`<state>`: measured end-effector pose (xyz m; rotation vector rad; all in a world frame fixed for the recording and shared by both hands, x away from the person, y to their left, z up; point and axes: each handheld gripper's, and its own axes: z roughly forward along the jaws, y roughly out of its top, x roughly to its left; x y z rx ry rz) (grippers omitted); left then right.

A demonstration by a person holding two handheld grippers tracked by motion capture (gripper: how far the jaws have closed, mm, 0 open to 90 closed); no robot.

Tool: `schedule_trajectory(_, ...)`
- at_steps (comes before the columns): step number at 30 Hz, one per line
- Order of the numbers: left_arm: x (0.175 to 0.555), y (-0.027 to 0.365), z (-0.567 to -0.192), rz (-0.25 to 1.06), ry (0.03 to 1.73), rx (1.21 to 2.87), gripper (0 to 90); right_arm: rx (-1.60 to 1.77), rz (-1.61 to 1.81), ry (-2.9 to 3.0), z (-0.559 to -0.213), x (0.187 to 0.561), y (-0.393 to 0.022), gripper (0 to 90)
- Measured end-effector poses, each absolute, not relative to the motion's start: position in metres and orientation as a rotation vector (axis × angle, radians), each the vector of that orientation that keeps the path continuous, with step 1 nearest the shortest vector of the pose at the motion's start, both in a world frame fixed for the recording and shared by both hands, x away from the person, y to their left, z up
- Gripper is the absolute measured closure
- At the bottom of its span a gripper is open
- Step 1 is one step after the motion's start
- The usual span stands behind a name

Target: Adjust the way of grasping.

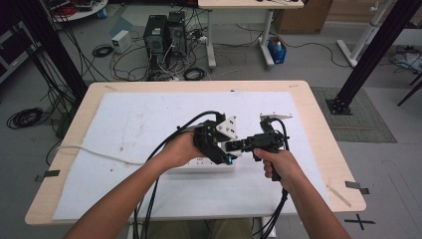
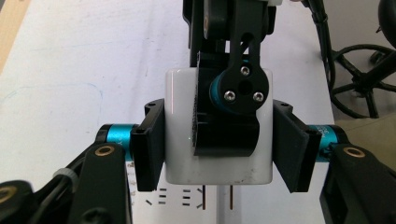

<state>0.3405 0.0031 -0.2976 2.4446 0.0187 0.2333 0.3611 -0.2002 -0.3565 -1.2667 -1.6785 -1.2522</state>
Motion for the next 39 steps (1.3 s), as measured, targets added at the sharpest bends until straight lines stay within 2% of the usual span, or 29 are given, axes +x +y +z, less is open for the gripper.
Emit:
schedule_trajectory(3, 0.341, 0.003, -0.298, 0.224, 0.051, 2.440, 40.1, -1.281, -1.251, -1.684, -0.356, 0.361, -0.200, 62.1)
schedule_trajectory(5, 0.342, 0.003, -0.298, 0.220, 0.088, 2.444, 28.9, -1.299, -1.250, -1.719, -0.357, 0.361, -0.200, 62.1)
schedule_trajectory(8, 0.342, 0.007, -0.298, 0.218, 0.097, 2.462, 27.4, -1.322, -1.263, -1.745, -0.357, 0.360, -0.203, 62.2)
schedule_trajectory(10, 0.344, 0.011, -0.298, 0.205, 0.135, 2.473, 22.9, -1.339, -1.265, -1.763, -0.356, 0.361, -0.206, 62.2)
schedule_trajectory(18, 0.356, 0.045, -0.304, 0.127, 0.290, 2.565, 20.3, -1.423, -1.232, -1.988, -0.347, 0.360, -0.218, 62.2)
schedule_trajectory(27, 0.363, 0.097, -0.305, 0.125, 0.431, 2.615, 18.6, -1.449, -1.171, -2.176, -0.331, 0.359, -0.233, 62.2)
schedule_trajectory(30, 0.366, 0.126, -0.302, 0.148, 0.478, 2.645, 18.6, -1.470, -1.154, -2.199, -0.326, 0.360, -0.245, 62.2)
schedule_trajectory(39, 0.371, 0.167, -0.301, 0.116, 0.574, 2.692, 18.6, -1.466, -1.083, -2.349, -0.318, 0.360, -0.259, 62.2)
